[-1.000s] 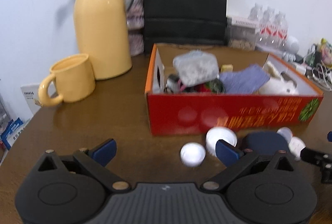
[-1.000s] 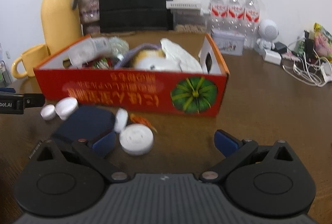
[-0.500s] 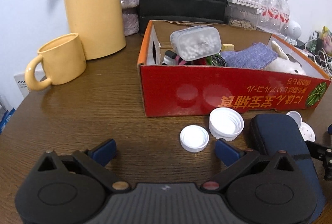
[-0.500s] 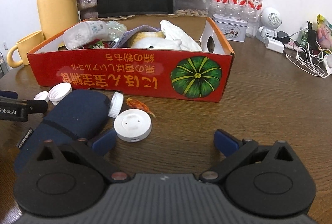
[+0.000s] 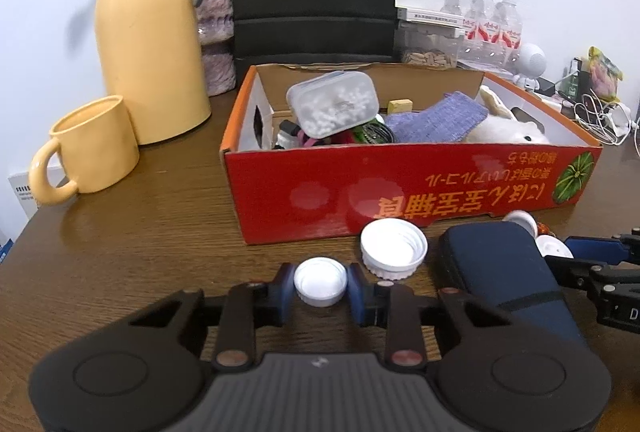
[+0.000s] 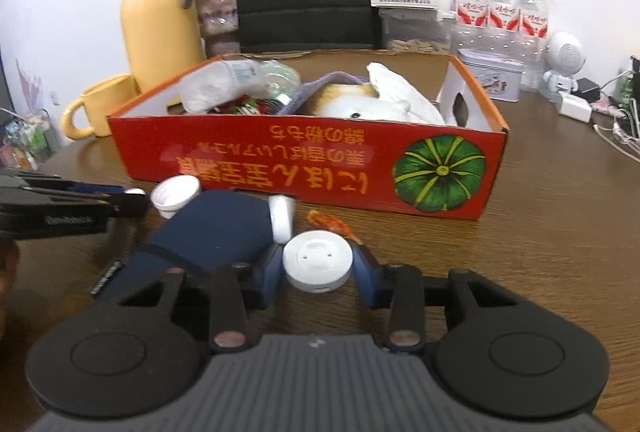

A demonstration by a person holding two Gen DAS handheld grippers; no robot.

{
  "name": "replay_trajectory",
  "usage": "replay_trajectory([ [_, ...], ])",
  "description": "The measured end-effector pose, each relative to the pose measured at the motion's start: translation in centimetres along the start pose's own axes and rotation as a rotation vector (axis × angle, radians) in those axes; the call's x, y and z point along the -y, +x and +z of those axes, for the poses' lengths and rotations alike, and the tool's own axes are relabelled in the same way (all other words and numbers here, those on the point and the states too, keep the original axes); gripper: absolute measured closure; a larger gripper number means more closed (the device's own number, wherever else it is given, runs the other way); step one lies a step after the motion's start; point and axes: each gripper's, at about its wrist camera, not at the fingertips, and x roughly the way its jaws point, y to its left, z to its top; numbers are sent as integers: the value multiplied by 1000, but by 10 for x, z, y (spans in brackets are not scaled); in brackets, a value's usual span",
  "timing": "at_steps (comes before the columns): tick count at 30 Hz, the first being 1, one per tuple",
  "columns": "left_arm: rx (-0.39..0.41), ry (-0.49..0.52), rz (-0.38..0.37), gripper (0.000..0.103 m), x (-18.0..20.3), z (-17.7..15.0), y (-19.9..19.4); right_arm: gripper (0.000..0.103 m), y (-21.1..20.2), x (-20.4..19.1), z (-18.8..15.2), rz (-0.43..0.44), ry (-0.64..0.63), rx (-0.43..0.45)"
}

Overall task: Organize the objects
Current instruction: 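Grasp a white bottle cap with the left gripper while the right grasps the white round disc, then carry the white cap and white disc over the cardboard box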

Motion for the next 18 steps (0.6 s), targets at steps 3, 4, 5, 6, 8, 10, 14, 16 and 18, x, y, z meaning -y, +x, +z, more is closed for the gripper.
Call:
replay_trajectory([
  [3, 0, -1, 3, 76, 0, 0, 0, 63, -3, -1, 0, 0, -2, 14],
  [4, 0, -3, 4, 76, 0, -1, 0, 63, -4, -2, 0, 0, 0, 17],
  [5, 0, -4, 6, 76, 0, -1, 0, 63, -4, -2, 0, -1, 2, 19],
  [6, 0, -5, 7, 76, 0, -1, 0, 63, -4, -1, 0, -1, 3, 21],
  [8, 1, -5, 6, 76, -1, -1, -1, 63, -5, -1, 0, -2, 4, 25],
  [10, 6, -5, 6, 76, -1, -1, -2, 63, -5, -1, 0, -4, 4, 31],
  [14, 32, -6, 9, 76, -1, 0, -7, 63, -8, -1, 0, -13, 5, 45],
  [16, 46, -5, 7, 76, 0, 0, -11, 63, -9, -1, 1, -14, 6, 53],
  [18, 58, -11, -5, 76, 1, 0, -16, 63, -12, -2, 1, -15, 8, 63],
])
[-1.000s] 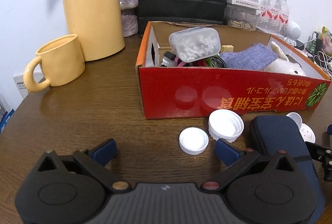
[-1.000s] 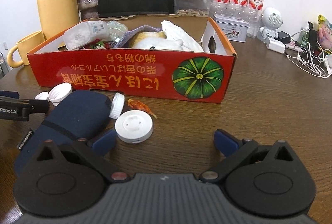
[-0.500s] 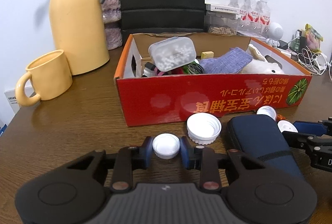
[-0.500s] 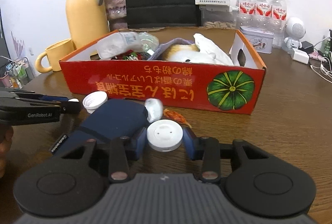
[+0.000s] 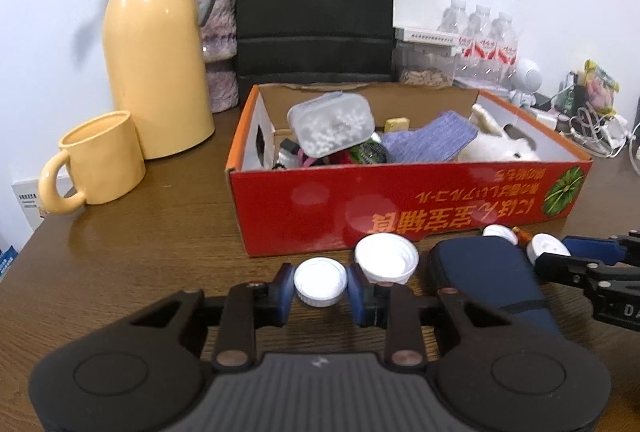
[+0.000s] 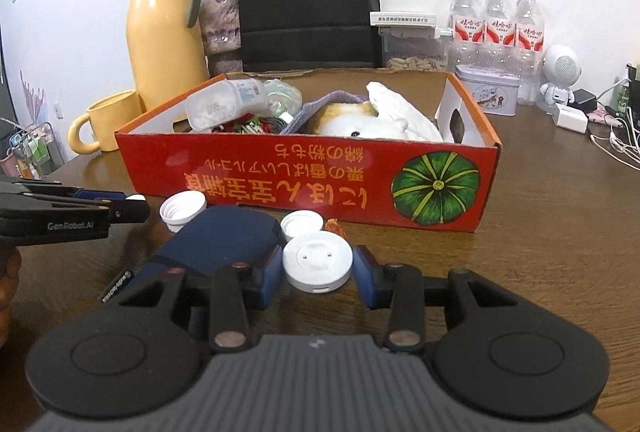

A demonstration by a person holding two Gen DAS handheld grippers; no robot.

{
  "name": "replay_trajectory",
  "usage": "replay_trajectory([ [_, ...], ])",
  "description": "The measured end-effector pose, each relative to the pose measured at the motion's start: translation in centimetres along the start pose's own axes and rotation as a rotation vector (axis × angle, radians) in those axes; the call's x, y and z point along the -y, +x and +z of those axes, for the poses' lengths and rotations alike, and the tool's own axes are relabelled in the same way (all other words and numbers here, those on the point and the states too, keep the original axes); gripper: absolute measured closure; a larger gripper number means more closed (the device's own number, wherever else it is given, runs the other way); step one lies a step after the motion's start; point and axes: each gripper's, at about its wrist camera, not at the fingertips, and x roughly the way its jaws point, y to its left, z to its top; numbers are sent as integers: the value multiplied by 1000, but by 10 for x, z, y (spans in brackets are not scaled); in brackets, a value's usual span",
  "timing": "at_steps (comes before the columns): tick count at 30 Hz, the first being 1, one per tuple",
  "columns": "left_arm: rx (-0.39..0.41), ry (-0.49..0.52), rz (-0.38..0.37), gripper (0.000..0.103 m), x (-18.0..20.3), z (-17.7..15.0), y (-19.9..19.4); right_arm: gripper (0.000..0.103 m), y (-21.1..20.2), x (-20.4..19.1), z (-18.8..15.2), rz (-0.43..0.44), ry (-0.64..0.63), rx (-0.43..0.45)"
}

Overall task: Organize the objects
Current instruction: 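Carry the white cap and white disc over the cardboard box, then lower both items into the box and open both grippers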

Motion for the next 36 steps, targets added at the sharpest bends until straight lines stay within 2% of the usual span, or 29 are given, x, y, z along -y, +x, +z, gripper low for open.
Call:
replay_trajectory([
  [7, 75, 26, 3, 76, 11, 7, -20, 63, -13, -5, 7, -1, -4, 47],
  [16, 137, 9, -14, 76, 23, 33, -33, 63, -28, -8, 30, 2, -6, 124],
  [27, 176, -16, -24, 76, 38, 58, -31, 63, -32, -8, 61, 1, -13, 200],
  [36, 201, -50, -11, 76, 42, 80, -19, 63, -15, -2, 85, -2, -3, 227],
])
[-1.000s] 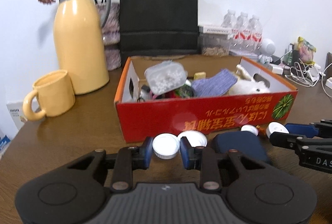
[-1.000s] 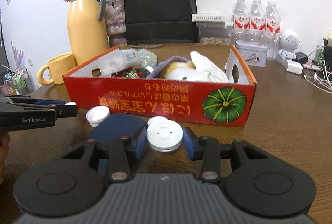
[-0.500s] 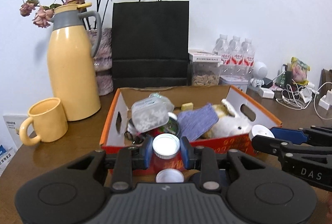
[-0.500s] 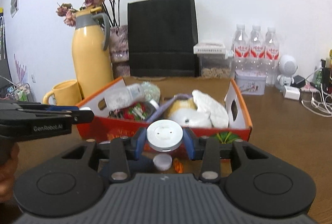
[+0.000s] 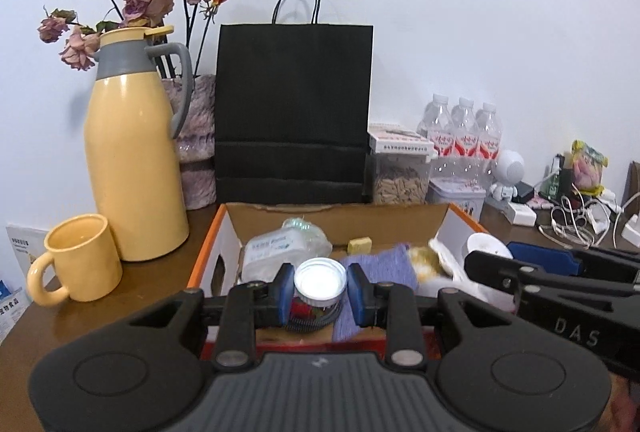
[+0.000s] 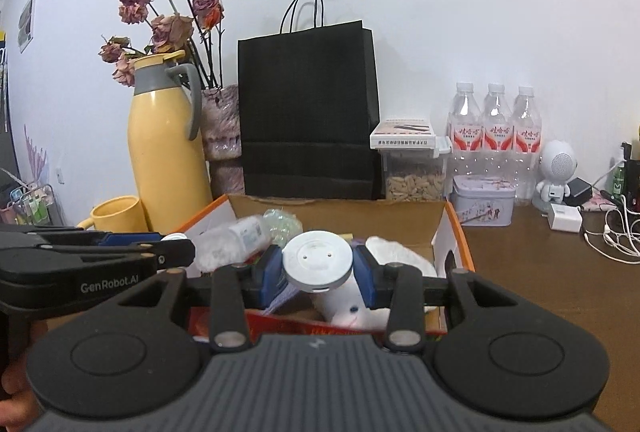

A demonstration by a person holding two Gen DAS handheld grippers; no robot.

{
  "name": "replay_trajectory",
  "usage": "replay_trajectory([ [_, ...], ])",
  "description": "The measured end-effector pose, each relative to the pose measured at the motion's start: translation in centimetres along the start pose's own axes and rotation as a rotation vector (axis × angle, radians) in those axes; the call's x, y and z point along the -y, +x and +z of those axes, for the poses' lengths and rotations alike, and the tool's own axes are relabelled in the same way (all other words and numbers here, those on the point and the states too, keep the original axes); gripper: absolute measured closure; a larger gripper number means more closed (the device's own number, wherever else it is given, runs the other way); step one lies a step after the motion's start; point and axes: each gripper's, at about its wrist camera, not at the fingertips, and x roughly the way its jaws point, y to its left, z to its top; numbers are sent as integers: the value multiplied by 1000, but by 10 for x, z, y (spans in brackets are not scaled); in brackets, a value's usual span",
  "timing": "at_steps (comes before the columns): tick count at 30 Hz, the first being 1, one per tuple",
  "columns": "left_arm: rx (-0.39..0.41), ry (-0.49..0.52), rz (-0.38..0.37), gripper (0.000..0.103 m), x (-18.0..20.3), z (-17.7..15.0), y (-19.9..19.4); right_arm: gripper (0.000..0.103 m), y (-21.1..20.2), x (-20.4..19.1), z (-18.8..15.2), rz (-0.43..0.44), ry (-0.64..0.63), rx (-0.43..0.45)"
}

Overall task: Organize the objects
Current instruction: 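Lower both items into the box and open both grippers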

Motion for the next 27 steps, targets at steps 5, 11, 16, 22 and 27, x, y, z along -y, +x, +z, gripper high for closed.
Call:
replay_trajectory([
  [5, 8, -14, -3, 76, 2, 11, 12, 63, 11, 5, 6, 1, -4, 2],
  [11, 5, -17, -6, 76, 3, 18, 24, 63, 25, 13, 10, -7, 1, 0],
  [16, 8, -13, -7, 76, 3, 23, 36, 63, 37, 19, 12, -11, 6, -13],
  [22, 15, -1, -13, 76, 4, 29, 48, 63, 52, 23, 14, -16, -3, -17],
  [27, 17, 23, -12, 76, 7, 34, 63, 63, 64, 29, 16, -21, -8, -24],
])
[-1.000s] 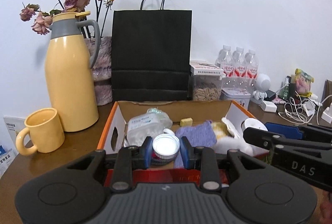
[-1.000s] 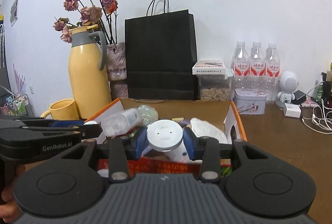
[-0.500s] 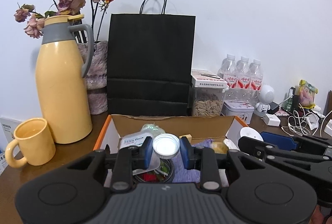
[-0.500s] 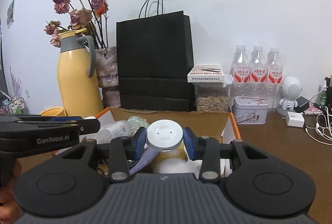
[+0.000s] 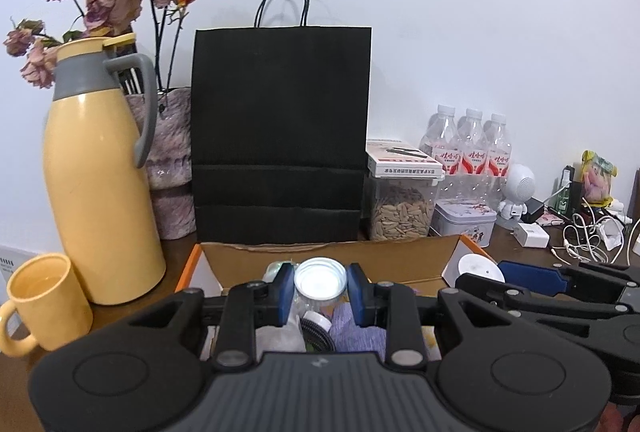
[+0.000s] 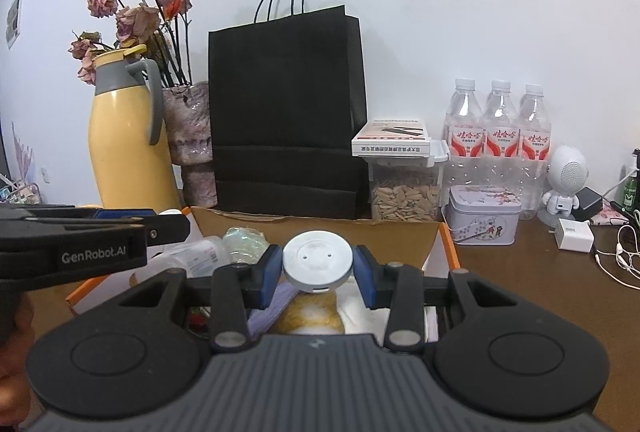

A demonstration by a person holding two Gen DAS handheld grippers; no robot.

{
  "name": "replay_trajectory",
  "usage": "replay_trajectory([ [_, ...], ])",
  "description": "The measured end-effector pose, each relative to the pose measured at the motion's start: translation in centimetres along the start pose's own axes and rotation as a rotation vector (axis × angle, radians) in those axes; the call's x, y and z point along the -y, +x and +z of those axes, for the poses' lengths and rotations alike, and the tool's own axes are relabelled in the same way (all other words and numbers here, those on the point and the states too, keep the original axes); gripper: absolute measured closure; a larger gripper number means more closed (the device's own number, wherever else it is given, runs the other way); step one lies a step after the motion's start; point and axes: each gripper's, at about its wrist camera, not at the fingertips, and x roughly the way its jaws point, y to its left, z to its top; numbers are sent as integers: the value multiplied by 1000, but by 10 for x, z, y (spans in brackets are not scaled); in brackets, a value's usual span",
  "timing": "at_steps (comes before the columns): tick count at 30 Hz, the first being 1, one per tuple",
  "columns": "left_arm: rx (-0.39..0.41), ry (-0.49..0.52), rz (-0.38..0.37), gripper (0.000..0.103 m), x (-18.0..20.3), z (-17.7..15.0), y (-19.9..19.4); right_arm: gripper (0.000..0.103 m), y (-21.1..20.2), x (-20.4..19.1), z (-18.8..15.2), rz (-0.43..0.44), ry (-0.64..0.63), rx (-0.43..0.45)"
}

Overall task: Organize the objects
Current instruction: 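Lower both items into the box and open both grippers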

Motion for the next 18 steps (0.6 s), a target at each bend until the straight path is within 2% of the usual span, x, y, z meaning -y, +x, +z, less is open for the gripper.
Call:
replay_trajectory([
  [18, -46, 47, -2, 76, 4, 3, 53, 63, 46, 15, 2, 4, -18, -52],
])
